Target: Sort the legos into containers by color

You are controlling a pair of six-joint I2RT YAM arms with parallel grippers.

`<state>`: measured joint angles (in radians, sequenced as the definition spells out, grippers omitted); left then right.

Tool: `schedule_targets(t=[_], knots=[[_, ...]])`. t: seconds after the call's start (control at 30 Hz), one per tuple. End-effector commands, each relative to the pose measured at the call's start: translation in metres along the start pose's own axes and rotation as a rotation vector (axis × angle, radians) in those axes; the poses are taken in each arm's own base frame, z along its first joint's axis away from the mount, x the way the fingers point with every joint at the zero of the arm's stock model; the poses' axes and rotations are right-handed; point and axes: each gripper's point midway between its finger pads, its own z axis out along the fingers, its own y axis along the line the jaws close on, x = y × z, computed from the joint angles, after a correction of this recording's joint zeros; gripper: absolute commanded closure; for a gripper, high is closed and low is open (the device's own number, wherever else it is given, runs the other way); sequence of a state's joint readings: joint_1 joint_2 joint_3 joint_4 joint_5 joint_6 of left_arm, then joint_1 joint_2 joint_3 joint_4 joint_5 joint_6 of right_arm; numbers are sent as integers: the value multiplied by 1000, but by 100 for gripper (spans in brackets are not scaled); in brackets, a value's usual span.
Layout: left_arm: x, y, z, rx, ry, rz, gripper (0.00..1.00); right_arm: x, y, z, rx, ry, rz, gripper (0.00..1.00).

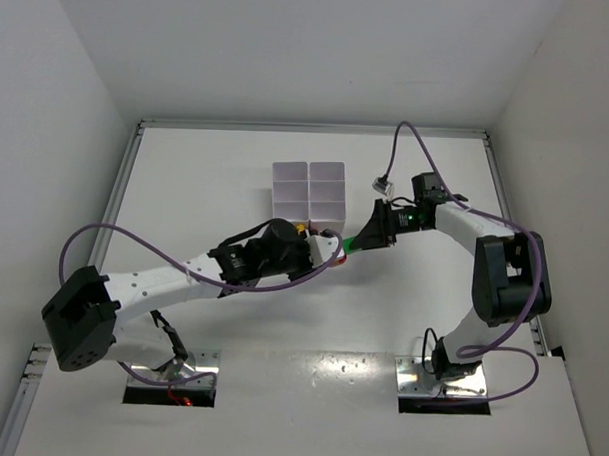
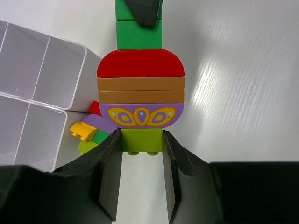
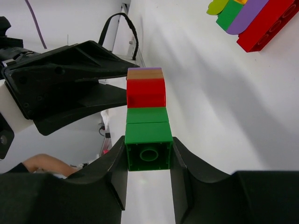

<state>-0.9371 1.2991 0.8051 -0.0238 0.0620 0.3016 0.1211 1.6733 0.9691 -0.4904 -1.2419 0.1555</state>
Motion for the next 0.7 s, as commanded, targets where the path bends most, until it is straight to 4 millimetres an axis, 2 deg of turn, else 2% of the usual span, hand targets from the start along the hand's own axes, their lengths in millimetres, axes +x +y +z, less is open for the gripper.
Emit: schedule_targets(t=[0.0,0.03,0.1,0.17,0.2,0.23,0.47,0.5,0.57,0.67], knots=[[-19,-1,-7,-5,-78,-3,100,-17,26,-6,-67,-34,-118,99],[-14,-4,-6,0,-66,-15,100,-14,26,-6,-76,-32,-109,100],[-15,-4,-10,-4,-78,-14,100,-15,25,-13,-65,-54,-120,100],[-5,-8,-12,4,-55,-15,100,-11,25,-16,-60,-58,-121,100],[-9,-7,-15,0,-67,-15,100,-8,24,-19,-56,-62,-109,100],[-2,-8,-15,-3,-47,-16,100,-6,21,-19,-43,-59,-125,100],[5,-9,-27,-10,-41,-16,100,4,10,-30,4,-78,-94,100],[10,-11,-26,-6,-31,-17,100,8,4,-30,28,-72,-101,100],[7,-10,-28,-10,-41,-16,100,15,-4,-30,66,-57,-84,100],[5,-7,-30,-23,-46,-16,100,31,-27,-31,179,-3,-101,100]])
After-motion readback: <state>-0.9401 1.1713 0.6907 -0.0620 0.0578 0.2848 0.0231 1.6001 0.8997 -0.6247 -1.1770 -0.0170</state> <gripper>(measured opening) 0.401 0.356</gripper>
